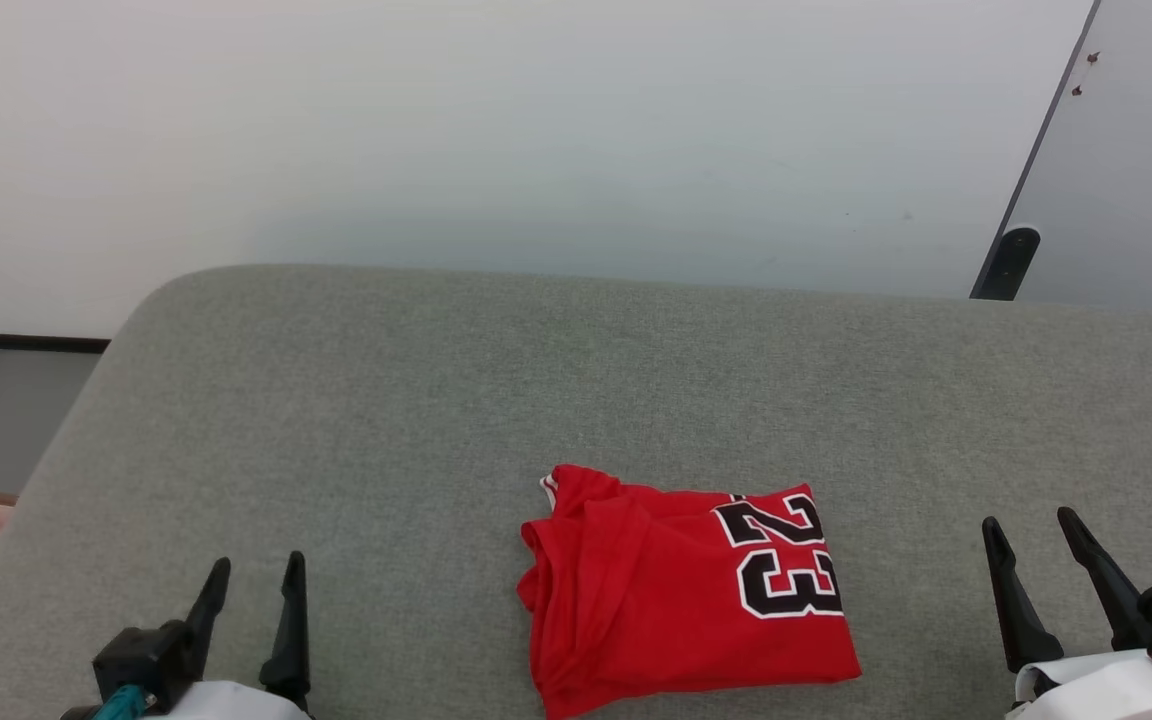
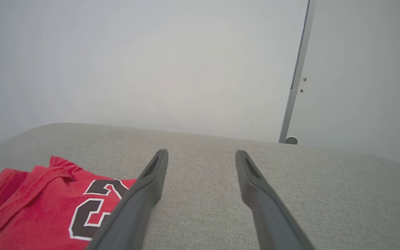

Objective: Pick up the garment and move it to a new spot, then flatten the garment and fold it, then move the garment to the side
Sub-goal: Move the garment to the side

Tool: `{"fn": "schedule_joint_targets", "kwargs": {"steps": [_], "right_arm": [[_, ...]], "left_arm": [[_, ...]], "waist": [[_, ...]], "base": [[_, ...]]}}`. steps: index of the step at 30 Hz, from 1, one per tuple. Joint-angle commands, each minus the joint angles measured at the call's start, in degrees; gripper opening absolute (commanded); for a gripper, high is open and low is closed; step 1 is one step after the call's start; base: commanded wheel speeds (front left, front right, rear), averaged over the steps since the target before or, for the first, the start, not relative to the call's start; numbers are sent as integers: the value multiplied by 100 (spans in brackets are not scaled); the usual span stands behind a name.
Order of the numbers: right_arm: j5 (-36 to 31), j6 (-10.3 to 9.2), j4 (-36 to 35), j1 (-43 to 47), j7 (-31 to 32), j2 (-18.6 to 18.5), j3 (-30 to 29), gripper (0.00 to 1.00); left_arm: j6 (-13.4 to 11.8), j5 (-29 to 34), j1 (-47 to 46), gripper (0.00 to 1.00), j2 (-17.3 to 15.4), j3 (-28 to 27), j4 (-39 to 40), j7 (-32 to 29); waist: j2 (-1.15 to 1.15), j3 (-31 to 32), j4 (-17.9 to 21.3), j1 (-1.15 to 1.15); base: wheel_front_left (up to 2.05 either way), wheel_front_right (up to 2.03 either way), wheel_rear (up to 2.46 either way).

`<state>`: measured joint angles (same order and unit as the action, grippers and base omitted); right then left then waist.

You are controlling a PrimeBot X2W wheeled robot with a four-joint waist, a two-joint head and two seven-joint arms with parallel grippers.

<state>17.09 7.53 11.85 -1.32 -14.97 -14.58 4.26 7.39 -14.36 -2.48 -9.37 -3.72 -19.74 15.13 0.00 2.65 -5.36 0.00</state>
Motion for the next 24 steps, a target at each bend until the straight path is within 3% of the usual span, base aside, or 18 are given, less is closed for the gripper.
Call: {"fn": "schedule_joint_targets", "kwargs": {"steps": [1, 6, 17, 24], "right_arm": [[-15, -6, 17, 80, -27, 2, 0, 100], [-70, -6, 59, 78, -27, 6, 47, 100], [33, -6, 529, -77, -17, -59, 488, 100], [500, -7, 910, -498, 1125, -308, 798, 100]], "left_arm": [[14, 31, 43, 100, 0, 5, 10, -4], [14, 72, -19, 100, 22, 25, 18, -4], [14, 63, -213, 100, -78, -168, -68, -4], [13, 77, -256, 100, -23, -8, -84, -4]], "waist": [[0, -1, -3, 0], [0, -7, -81, 0], [0, 52, -752, 0], [0, -6, -1003, 0]], "base": [[0, 0, 0], [0, 0, 0], [0, 0, 0], [0, 0, 0]]}}
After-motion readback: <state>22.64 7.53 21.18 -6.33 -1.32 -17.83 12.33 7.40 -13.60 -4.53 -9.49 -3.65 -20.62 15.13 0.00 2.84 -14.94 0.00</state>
